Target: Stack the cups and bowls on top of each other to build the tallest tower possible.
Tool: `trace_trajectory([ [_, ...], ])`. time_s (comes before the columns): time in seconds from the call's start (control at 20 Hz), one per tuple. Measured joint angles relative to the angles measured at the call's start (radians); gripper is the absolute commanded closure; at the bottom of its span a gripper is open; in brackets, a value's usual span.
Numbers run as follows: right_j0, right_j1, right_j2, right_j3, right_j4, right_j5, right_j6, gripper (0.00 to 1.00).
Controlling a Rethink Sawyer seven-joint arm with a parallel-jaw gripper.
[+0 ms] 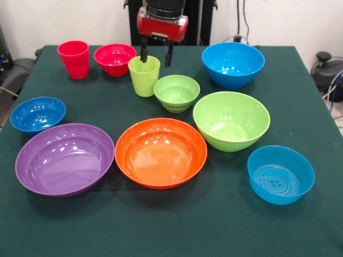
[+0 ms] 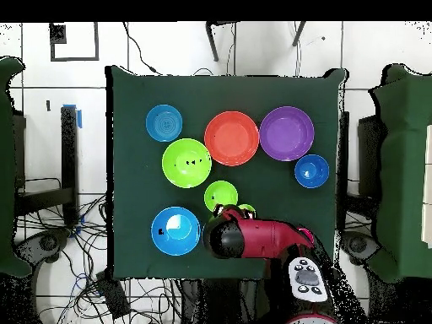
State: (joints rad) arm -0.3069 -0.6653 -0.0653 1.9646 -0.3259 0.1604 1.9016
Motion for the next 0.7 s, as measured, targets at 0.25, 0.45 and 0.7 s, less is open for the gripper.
trace_trajectory([
  [0.25,0.0,0.03,0.002,0.006,-0.007,-0.053,0.0,0.0],
  [0.45,-0.001,0.042,0.006,0.011,-0.007,-0.067,0.0,0.0],
  [0.7,-0.001,0.054,0.015,0.014,-0.007,-0.068,0.0,0.0],
])
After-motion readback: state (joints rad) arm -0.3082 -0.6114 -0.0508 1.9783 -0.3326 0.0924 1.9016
